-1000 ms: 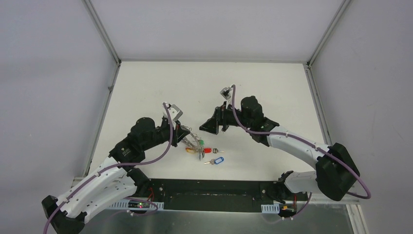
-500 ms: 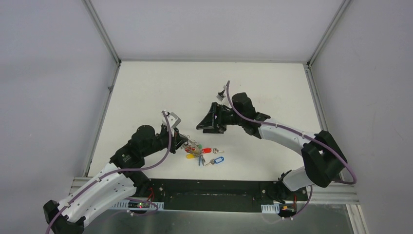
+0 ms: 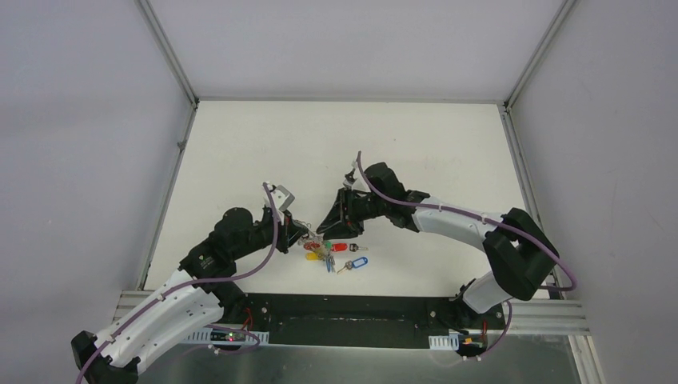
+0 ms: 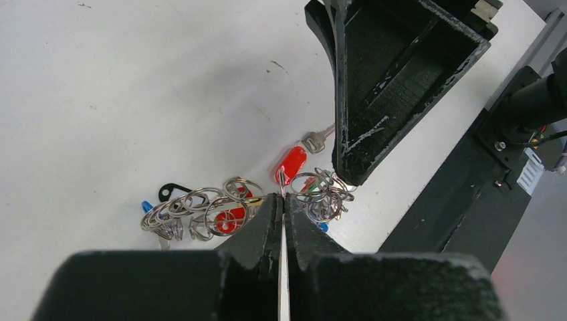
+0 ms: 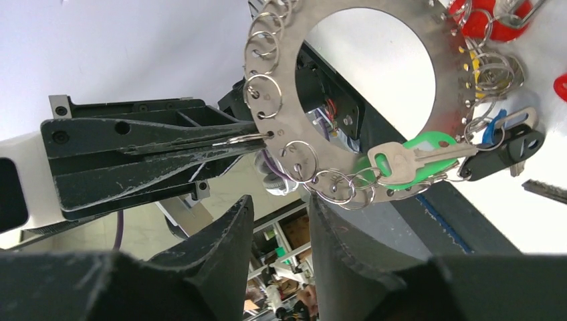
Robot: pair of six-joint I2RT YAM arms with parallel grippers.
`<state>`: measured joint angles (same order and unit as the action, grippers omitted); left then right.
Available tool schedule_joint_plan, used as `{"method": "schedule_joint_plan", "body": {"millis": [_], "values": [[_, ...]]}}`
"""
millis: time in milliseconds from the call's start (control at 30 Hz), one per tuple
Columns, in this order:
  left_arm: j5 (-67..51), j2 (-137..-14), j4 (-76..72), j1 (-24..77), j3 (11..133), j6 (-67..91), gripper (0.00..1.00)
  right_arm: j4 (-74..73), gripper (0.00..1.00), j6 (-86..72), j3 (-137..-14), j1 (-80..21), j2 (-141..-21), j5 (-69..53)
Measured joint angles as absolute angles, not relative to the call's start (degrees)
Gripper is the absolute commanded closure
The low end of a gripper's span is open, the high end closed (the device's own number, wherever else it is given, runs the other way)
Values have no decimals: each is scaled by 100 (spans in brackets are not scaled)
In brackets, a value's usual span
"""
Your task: Put the keys on the keyring
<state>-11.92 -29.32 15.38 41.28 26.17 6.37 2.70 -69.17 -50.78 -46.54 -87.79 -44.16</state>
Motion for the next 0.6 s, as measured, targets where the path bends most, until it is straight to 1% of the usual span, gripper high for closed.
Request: {"method": "schedule_joint_plan", "body": {"millis": [300,600], "values": [[-1190,-2869,1538,4128,2569,679,100,226,62,-7308,-5078,-4687,-8847,-4340],[-1173,-2805,1540,4128,2547,687,100,270,63,-7496,-5081,-4720,-9170,-4283]]}}
